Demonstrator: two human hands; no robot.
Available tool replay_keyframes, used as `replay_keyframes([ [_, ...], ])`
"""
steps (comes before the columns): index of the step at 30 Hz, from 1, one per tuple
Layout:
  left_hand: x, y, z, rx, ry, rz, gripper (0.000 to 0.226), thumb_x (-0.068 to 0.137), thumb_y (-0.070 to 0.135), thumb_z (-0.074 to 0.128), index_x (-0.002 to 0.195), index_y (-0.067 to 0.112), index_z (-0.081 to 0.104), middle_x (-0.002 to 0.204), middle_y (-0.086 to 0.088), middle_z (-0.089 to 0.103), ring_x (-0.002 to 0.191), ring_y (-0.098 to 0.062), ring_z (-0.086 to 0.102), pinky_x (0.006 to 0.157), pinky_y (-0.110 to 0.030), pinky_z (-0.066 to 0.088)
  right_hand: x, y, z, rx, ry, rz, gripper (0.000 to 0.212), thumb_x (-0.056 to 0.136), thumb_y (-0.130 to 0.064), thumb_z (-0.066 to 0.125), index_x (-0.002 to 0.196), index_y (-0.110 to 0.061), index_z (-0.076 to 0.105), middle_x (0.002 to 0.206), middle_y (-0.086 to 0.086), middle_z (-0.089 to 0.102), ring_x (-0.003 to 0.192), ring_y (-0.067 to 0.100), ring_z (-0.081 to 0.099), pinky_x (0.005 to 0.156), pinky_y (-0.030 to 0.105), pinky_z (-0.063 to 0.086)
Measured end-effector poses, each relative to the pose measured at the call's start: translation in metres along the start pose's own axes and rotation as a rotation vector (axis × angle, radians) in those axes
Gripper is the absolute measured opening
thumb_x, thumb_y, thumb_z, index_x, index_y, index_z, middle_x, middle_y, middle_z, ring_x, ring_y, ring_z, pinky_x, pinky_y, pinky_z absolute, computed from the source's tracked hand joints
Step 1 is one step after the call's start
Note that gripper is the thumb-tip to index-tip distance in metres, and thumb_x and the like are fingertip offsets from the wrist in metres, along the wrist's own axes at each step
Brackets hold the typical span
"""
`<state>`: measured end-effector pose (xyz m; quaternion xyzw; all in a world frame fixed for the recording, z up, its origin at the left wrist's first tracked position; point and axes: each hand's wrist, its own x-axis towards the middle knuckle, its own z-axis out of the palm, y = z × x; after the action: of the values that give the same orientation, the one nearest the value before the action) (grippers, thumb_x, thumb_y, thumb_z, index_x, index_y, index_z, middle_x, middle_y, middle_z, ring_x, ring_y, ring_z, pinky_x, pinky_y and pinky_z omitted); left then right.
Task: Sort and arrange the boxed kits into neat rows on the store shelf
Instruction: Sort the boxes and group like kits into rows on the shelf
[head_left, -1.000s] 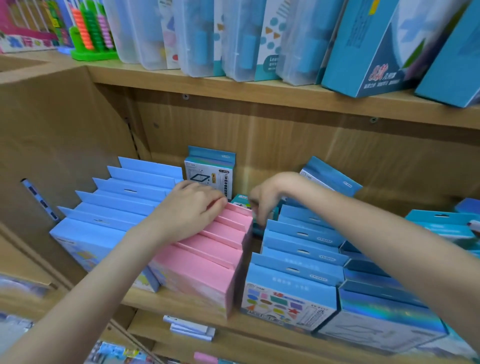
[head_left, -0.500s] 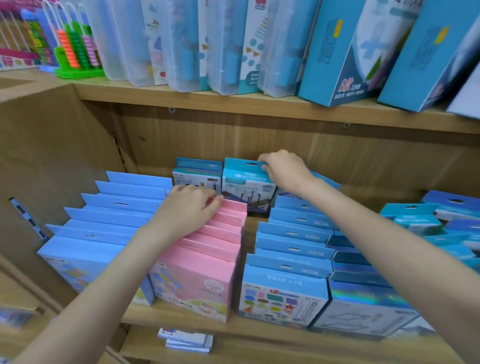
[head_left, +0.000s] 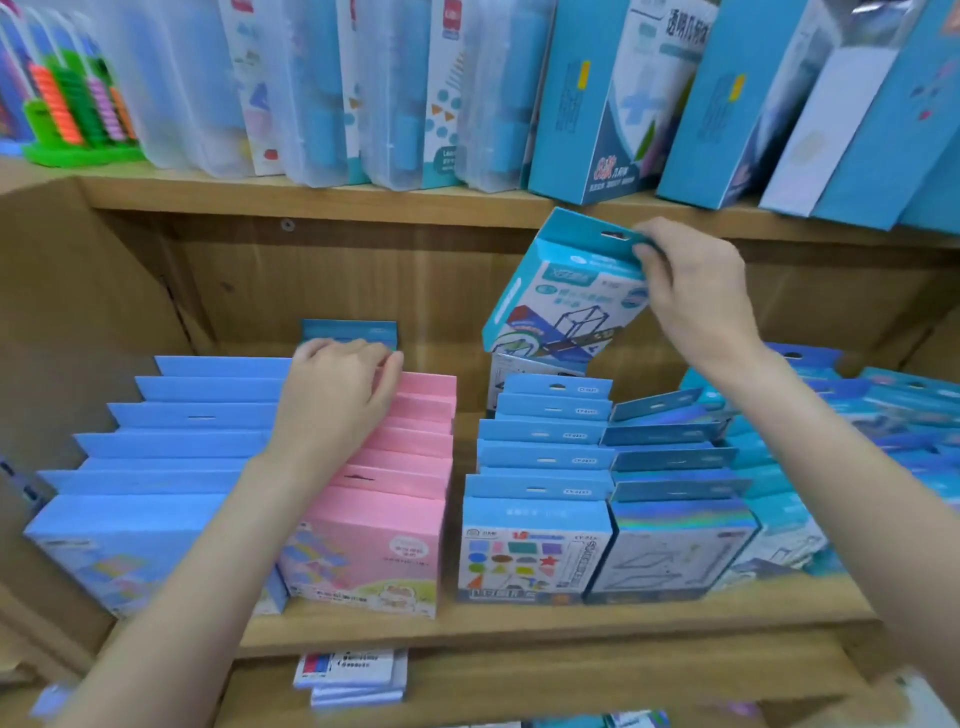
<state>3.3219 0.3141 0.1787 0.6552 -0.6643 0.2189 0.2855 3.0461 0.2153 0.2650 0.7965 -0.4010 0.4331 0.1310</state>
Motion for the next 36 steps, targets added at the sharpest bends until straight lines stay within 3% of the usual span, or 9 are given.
replay_keyframes([
  [4,-0.009,0.006,-0.005,-0.047,0.079,-0.037,0.048,0.093,0.029,0.031,0.066,0.006,0.061,0.058,-0.008,0.06,0.056,-0.031,0.055,0.071,-0.036,0.038,-0.012,0.023,-0.022,-0.084,0.014,0.066,0.022,0.091,-0.014,0.043,0.104,-0.006,0.06,0.1,0.018,0.067,0.09,0.039,0.06,0.078,0.045,0.048],
  [10,-0.025,0.021,-0.01,-0.105,0.029,-0.041,0.06,0.091,0.038,0.022,0.065,0.006,0.066,0.055,-0.013,0.061,0.052,-0.033,0.055,0.055,-0.027,0.027,-0.022,0.038,-0.034,-0.08,-0.015,0.093,0.019,0.092,-0.012,0.045,0.102,-0.005,0.06,0.1,0.018,0.067,0.091,0.037,0.059,0.078,0.042,0.045],
  [13,-0.03,0.023,-0.013,-0.131,0.033,-0.098,0.061,0.091,0.039,0.022,0.068,0.004,0.067,0.059,-0.015,0.063,0.055,-0.035,0.057,0.053,-0.03,0.033,-0.024,0.041,-0.034,-0.045,-0.031,0.08,0.019,0.093,-0.012,0.045,0.103,-0.005,0.06,0.101,0.018,0.067,0.092,0.036,0.06,0.08,0.042,0.046],
  [18,-0.036,0.043,-0.02,-0.105,0.105,-0.138,0.054,0.094,0.029,0.028,0.07,0.001,0.067,0.063,-0.015,0.065,0.06,-0.033,0.058,0.066,-0.035,0.042,-0.023,0.06,-0.036,-0.007,-0.023,0.043,0.02,0.092,-0.012,0.045,0.103,-0.006,0.06,0.101,0.018,0.067,0.092,0.036,0.06,0.08,0.042,0.046],
  [22,-0.03,0.081,-0.015,-0.105,0.12,-0.131,0.05,0.093,0.027,0.028,0.071,0.003,0.065,0.066,-0.011,0.065,0.066,-0.03,0.06,0.074,-0.036,0.035,-0.02,0.09,-0.049,0.026,-0.001,0.037,0.021,0.091,-0.012,0.045,0.103,-0.006,0.061,0.099,0.02,0.067,0.089,0.037,0.06,0.078,0.041,0.044],
  [26,-0.011,0.134,-0.004,-0.197,0.061,-0.106,0.047,0.094,0.034,0.027,0.079,0.007,0.063,0.074,-0.006,0.064,0.075,-0.03,0.058,0.074,-0.038,0.04,-0.018,0.128,-0.069,0.014,0.008,0.036,0.022,0.09,-0.013,0.046,0.104,-0.005,0.061,0.101,0.023,0.067,0.092,0.038,0.06,0.079,0.038,0.042],
  [31,0.003,0.2,0.019,-0.285,-0.024,0.032,0.042,0.092,0.039,0.033,0.098,0.013,0.065,0.096,0.001,0.067,0.092,-0.022,0.06,0.086,-0.035,0.037,-0.024,0.163,-0.107,0.026,-0.016,0.013,0.02,0.091,-0.013,0.047,0.101,-0.003,0.061,0.098,0.023,0.067,0.089,0.037,0.06,0.078,0.037,0.04],
  [34,0.002,0.229,0.033,-0.286,-0.127,0.077,0.044,0.092,0.045,0.031,0.105,0.017,0.063,0.104,0.004,0.066,0.1,-0.02,0.056,0.09,-0.031,0.03,-0.03,0.175,-0.142,0.025,-0.056,-0.018,0.018,0.09,-0.011,0.05,0.102,-0.003,0.062,0.095,0.022,0.067,0.084,0.032,0.059,0.074,0.029,0.036],
  [36,0.002,0.24,0.04,-0.277,-0.196,0.087,0.049,0.091,0.048,0.028,0.11,0.017,0.062,0.11,0.004,0.064,0.105,-0.02,0.054,0.094,-0.033,0.03,-0.037,0.181,-0.165,0.02,-0.116,-0.04,0.019,0.089,-0.011,0.051,0.101,-0.001,0.062,0.087,0.016,0.065,0.077,0.025,0.055,0.066,0.016,0.034],
])
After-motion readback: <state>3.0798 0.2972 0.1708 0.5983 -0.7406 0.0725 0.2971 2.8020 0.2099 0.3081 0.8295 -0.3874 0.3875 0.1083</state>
